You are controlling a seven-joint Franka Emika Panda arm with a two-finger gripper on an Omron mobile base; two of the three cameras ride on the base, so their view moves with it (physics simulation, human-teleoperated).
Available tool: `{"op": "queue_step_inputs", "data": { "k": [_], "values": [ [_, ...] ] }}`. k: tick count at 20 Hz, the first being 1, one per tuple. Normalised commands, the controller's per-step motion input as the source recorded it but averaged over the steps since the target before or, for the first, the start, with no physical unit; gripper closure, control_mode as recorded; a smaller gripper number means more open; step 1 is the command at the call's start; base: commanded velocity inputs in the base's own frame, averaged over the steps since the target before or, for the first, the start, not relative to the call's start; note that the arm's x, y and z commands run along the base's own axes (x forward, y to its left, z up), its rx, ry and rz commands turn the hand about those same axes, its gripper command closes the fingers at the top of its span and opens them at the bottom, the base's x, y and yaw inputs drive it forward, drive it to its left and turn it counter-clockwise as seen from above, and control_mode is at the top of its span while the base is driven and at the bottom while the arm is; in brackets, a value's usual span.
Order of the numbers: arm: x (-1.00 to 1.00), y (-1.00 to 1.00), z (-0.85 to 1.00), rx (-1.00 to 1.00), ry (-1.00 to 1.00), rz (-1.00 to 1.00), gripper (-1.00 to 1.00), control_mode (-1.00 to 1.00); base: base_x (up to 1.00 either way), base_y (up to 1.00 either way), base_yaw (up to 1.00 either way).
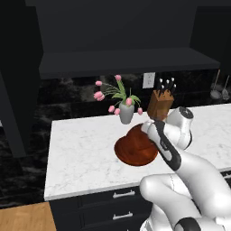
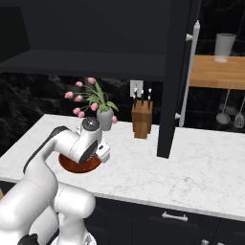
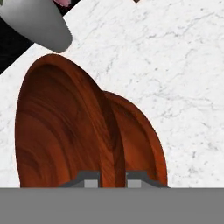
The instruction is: Pick up the bowls on the counter and stack them on top of one another in the open cabinet. Place the smaller bowl on top of the larger bowl.
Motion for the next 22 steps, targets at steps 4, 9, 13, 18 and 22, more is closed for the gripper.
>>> {"op": "queue_step_inputs", "data": {
  "k": [4,9,13,18,22],
  "values": [
    [0.11,0.48,-0.29,0.0,0.05,0.0,1.0,-1.0,0.0,0.0,0.0],
    [0.05,0.59,-0.11,0.0,0.0,0.0,-1.0,-1.0,0.0,0.0,0.0],
    [0.06,-0.03,-0.04,0.0,0.03,0.0,-1.0,-1.0,0.0,0.0,0.0],
    [0.0,-0.56,0.3,0.04,0.0,0.0,-1.0,-1.0,0.0,0.0,0.0],
    [-0.14,-0.71,0.27,0.04,0.05,0.02,-1.0,-1.0,0.0,0.0,0.0]
  ]
}}
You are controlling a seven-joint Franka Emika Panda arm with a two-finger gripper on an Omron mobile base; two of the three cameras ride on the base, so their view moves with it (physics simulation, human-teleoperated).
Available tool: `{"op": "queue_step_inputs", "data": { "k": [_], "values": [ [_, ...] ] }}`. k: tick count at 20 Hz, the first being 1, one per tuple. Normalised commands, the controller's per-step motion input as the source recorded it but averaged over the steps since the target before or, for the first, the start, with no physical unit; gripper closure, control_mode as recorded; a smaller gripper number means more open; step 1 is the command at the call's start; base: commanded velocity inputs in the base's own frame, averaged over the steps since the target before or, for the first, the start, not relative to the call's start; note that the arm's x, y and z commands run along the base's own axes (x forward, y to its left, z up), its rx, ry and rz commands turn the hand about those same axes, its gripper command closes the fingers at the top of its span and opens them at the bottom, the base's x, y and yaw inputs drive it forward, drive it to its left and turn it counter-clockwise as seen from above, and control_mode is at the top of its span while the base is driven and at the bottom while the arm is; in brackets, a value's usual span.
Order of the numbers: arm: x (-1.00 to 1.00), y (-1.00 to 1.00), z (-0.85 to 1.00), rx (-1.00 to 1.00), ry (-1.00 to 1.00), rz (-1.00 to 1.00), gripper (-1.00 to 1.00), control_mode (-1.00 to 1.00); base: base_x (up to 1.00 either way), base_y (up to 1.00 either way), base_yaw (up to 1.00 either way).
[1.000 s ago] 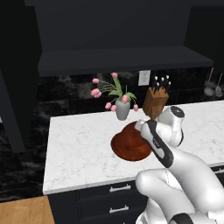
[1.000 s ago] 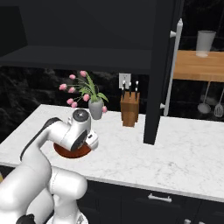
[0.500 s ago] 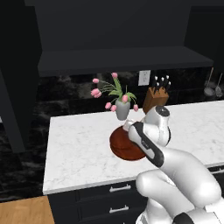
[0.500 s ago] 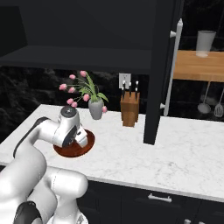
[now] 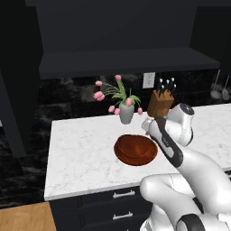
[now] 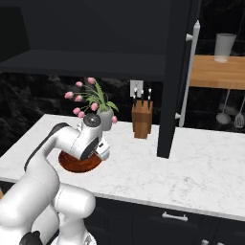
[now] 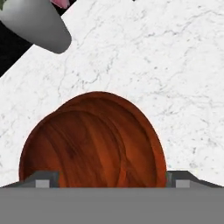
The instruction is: Pick up the bowls on the counter and stack them on top of one another in the open cabinet. Place the smaller bowl on top of the larger bowl.
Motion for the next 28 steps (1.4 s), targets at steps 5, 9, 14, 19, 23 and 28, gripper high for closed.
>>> {"op": "queue_step_inputs", "data": {
  "k": [5,9,14,19,23,28],
  "values": [
    [-0.01,-0.04,-0.42,-0.02,0.16,0.11,-1.0,-1.0,0.0,0.0,0.0],
    [0.0,0.02,-0.62,-0.03,0.09,0.08,-1.0,-1.0,0.0,0.0,0.0],
    [0.0,0.03,-0.69,-0.03,0.09,0.09,-1.0,-1.0,0.0,0.0,0.0],
    [0.27,0.35,-0.39,-0.01,0.02,0.05,1.0,-1.0,0.0,0.0,0.0],
    [0.27,0.04,-0.15,0.0,0.0,0.0,1.0,-1.0,0.0,0.0,0.0],
    [0.0,0.0,0.19,-0.01,-0.04,-0.03,1.0,-1.0,0.0,0.0,0.0]
  ]
}}
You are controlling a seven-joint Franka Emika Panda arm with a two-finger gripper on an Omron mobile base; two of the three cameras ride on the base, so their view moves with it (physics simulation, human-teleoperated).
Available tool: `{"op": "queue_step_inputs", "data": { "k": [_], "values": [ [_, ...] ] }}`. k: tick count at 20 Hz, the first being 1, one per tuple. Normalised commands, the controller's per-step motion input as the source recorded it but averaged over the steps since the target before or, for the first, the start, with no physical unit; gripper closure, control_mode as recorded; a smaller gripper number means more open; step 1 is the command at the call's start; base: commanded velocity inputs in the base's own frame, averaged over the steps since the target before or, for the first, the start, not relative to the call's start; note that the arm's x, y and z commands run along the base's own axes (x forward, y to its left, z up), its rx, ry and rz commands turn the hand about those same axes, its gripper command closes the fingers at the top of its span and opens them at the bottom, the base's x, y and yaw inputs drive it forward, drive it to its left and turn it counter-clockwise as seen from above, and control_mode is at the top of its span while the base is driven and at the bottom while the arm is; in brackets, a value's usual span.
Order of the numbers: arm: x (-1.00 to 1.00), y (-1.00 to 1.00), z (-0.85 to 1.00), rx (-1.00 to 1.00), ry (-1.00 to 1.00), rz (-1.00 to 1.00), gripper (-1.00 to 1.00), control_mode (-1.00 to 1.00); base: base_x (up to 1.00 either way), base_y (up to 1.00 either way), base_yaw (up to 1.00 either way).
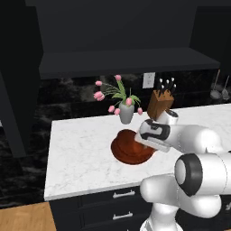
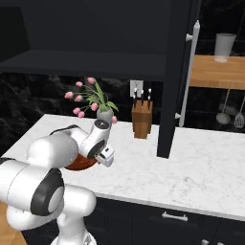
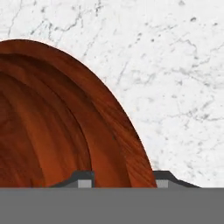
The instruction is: Pick up the bowls on the counter and stack them on top of one another in the open cabinet. Place the smaller bowl on top of the larger bowl.
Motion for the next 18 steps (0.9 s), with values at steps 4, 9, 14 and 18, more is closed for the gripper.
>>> {"op": "queue_step_inputs", "data": {
  "k": [4,9,14,18],
  "values": [
    [-0.52,0.0,1.0,0.0,-0.23,-0.13,1.0,-1.0,0.0,0.0,0.0],
    [-0.67,0.0,1.0,0.05,-0.25,-0.17,1.0,-1.0,0.0,0.0,0.0],
    [-0.77,0.0,1.0,0.05,-0.31,-0.15,1.0,-1.0,0.0,0.0,0.0],
    [-0.76,-0.01,1.0,0.05,-0.29,-0.13,1.0,-1.0,0.0,0.0,0.0]
  ]
}}
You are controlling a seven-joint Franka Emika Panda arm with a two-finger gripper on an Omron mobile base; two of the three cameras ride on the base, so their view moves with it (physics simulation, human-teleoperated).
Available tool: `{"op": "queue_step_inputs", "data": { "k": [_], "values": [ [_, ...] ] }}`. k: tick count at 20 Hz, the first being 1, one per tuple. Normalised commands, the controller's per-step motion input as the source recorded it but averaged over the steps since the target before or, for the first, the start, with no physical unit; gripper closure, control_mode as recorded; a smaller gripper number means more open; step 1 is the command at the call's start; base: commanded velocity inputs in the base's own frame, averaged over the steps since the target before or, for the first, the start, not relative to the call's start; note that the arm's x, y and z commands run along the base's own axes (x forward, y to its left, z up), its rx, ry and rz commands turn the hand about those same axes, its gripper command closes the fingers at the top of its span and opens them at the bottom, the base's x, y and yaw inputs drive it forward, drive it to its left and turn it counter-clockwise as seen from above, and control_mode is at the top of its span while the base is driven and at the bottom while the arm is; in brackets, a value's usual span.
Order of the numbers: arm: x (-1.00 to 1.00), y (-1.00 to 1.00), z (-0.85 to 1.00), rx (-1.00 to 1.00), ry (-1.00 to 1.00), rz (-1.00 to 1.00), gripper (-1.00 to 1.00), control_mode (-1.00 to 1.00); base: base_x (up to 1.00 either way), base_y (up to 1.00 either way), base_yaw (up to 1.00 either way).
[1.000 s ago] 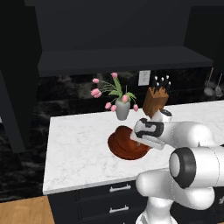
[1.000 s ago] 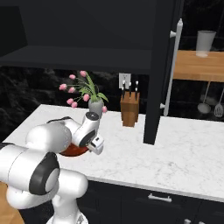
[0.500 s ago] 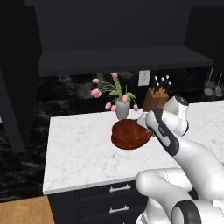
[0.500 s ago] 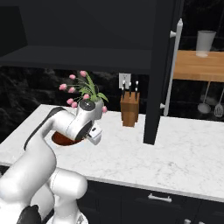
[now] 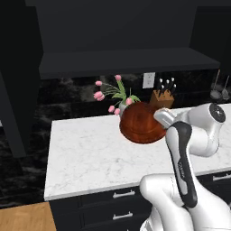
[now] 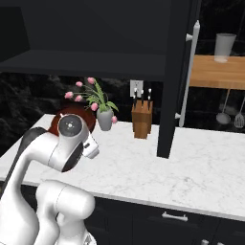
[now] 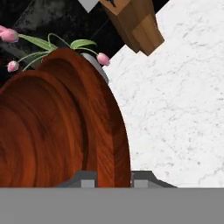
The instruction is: Pick up the bowls on the counter and stack them on top of one another in the open cabinet. Place the smaller bowl on top of the larger bowl.
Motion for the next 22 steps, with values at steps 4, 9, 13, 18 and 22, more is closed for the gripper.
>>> {"op": "queue_step_inputs", "data": {
  "k": [4,9,13,18,22],
  "values": [
    [-0.83,-0.1,1.0,0.09,-0.23,-0.06,1.0,-1.0,0.0,0.0,0.0],
    [-0.63,-0.08,1.0,0.13,-0.11,-0.04,1.0,-1.0,0.0,0.0,0.0],
    [-0.06,-0.01,1.0,0.08,-0.1,-0.1,1.0,-1.0,0.0,0.0,0.0],
    [0.75,-0.03,0.97,0.1,0.01,-0.15,1.0,-1.0,0.0,0.0,0.0],
    [1.0,-0.09,0.71,0.14,0.01,-0.13,1.0,-1.0,0.0,0.0,0.0]
  ]
}}
